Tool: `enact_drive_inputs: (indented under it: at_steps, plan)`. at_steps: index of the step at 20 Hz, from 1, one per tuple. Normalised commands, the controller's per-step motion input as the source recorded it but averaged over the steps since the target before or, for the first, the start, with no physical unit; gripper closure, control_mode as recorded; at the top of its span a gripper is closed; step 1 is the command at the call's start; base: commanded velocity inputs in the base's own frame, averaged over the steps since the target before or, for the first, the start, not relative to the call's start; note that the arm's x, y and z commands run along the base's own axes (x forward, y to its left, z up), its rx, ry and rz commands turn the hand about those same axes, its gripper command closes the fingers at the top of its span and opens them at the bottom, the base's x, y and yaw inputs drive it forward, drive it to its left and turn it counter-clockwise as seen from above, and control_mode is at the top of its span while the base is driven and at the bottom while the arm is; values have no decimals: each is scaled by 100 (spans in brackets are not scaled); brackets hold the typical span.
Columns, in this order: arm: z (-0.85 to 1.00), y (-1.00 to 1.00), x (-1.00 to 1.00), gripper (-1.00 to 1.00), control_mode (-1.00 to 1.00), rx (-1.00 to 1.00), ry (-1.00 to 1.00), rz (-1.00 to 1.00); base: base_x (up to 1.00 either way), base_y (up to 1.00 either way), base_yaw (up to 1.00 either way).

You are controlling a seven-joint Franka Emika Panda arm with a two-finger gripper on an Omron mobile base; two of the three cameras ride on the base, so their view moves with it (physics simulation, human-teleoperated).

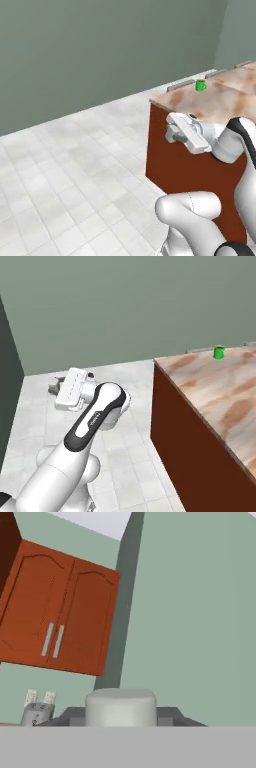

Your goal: Pick up the marshmallow and place it in the cup of hot chocolate on the dining counter.

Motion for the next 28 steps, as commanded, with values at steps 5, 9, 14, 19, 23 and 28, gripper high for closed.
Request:
enact_drive_inputs:
  at_steps: [5, 9, 14, 19, 23, 28]
  plan:
    - [0, 0, 0, 100, 100, 0, 0, 0, 100, 84, -62]
    - [0, 0, 0, 100, 100, 0, 0, 0, 100, 86, -62]
    - [0, 0, 0, 100, 100, 0, 0, 0, 100, 86, -62]
    - [0, 0, 0, 100, 100, 0, 0, 0, 100, 86, -65]
    - [0, 0, 0, 100, 100, 0, 0, 0, 90, 78, -73]
    - [0, 0, 0, 100, 100, 0, 0, 0, 75, 77, -76]
